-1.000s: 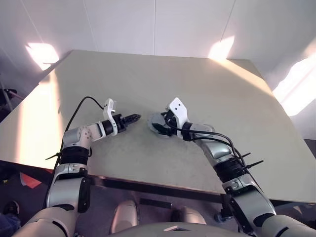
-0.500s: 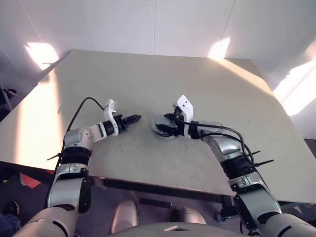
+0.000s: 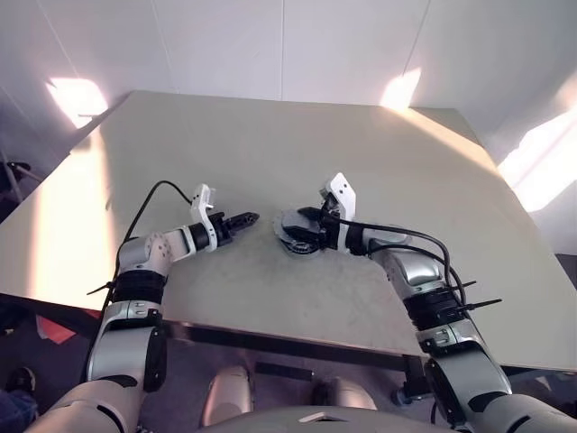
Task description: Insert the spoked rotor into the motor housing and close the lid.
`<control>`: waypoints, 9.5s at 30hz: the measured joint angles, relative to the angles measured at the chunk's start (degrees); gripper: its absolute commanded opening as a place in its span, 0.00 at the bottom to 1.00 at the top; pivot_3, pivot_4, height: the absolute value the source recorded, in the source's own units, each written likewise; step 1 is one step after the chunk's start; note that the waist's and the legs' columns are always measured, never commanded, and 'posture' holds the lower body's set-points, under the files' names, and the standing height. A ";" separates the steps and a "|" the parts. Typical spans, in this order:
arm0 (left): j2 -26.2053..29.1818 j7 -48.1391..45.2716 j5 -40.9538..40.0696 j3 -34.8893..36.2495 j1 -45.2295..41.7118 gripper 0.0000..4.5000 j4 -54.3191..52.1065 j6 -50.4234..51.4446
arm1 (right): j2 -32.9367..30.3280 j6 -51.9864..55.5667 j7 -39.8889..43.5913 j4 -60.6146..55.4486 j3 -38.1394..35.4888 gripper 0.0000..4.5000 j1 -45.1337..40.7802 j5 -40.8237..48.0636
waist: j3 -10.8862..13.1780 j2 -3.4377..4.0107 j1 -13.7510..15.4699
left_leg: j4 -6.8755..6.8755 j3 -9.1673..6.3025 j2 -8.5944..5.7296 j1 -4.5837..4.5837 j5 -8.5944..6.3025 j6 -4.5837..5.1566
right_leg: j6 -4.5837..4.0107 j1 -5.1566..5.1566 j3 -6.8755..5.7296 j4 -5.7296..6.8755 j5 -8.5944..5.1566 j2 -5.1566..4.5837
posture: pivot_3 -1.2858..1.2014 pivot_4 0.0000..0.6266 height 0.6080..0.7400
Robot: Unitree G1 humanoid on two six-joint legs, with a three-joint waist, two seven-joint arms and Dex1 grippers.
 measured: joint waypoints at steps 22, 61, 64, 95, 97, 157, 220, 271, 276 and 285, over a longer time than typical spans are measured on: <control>-0.01 0.69 -0.02 -0.14 1.00 0.49 -0.99 0.00 | -1.89 -4.92 3.73 0.37 0.64 0.65 0.59 -2.28 | 0.00 0.00 -0.32 | 0.03 0.01 0.05 -0.01 -0.12 0.23 | -0.04 -0.04 -0.01 0.03 -0.02 0.03 | 0.52 0.00 1.00; 0.13 0.69 -0.01 -0.37 1.00 0.49 -0.99 0.01 | -2.31 -11.30 4.09 6.47 1.30 0.65 0.03 -5.29 | 0.00 0.00 -0.30 | 0.12 0.01 0.06 0.19 -0.12 0.23 | -0.04 0.18 -0.01 0.07 -0.01 0.02 | 0.52 0.00 1.00; 0.12 0.69 -0.01 -0.37 1.00 0.49 -0.99 0.01 | -2.31 -11.57 4.12 6.66 1.38 0.65 0.02 -5.36 | 0.00 0.00 -0.31 | 0.12 0.01 0.06 0.19 -0.12 0.23 | -0.04 0.19 -0.01 0.07 -0.01 0.02 | 0.52 0.00 1.00; -0.10 0.77 -0.09 -0.40 2.24 0.49 -2.12 0.36 | -2.06 -12.57 4.99 10.22 1.86 0.65 -1.64 -5.13 | 0.00 -0.01 -0.44 | 0.10 0.01 0.06 0.52 -0.13 0.22 | -0.02 0.45 0.00 0.02 -0.02 0.02 | 0.52 0.00 1.00; -0.15 0.77 -0.13 -0.44 2.51 0.49 -2.73 0.53 | -2.05 -13.15 4.33 10.42 1.93 0.65 -1.68 -5.55 | 0.00 -0.01 -0.43 | 0.09 0.01 0.06 0.58 -0.11 0.18 | 0.02 0.50 0.00 0.02 -0.05 0.02 | 0.52 0.00 1.00; -0.96 1.81 -0.13 -0.74 4.11 0.49 -4.61 1.63 | -4.14 -12.61 5.89 8.65 2.85 0.65 -1.49 -5.95 | 0.00 0.00 -0.40 | 0.03 0.02 0.03 0.31 -0.22 0.37 | 0.05 0.33 0.00 -0.06 -0.10 0.01 | 0.52 0.00 1.00; -10.39 -0.09 1.16 -5.84 -6.05 0.00 3.90 2.91 | 0.74 65.13 -25.02 -4.75 -40.07 0.99 -6.41 26.21 | 0.09 0.29 1.60 | -1.00 0.19 -0.10 0.85 -0.01 -0.02 | 0.19 0.85 0.03 -1.05 -0.16 -0.01 | 0.52 0.00 1.00; -8.19 3.12 -0.64 2.31 -6.99 0.00 7.76 0.37 | 18.17 57.74 -42.10 2.79 -51.30 0.46 -12.75 26.55 | 0.03 0.48 1.41 | -0.85 0.16 -0.11 -0.25 0.22 -0.38 | 0.22 -0.48 0.02 -0.37 -0.10 -0.02 | 0.52 0.00 1.00; -7.67 4.38 -3.78 7.25 -6.91 0.00 7.58 1.73 | 18.95 51.96 -44.05 7.15 -54.57 0.46 -19.61 28.75 | 0.03 0.48 1.10 | -0.68 0.14 0.00 -0.61 0.24 -0.39 | 0.20 -1.08 0.00 0.27 -0.11 0.03 | 0.52 0.00 1.00; -8.98 7.97 -17.79 19.53 -1.31 0.58 -4.63 5.33 | 23.28 45.43 -44.91 17.00 -50.47 0.46 -27.78 29.49 | 0.05 0.47 1.29 | -0.35 0.15 0.06 -1.15 0.17 -0.27 | 0.08 -1.51 -0.08 0.50 -0.17 0.01 | 0.52 0.00 1.00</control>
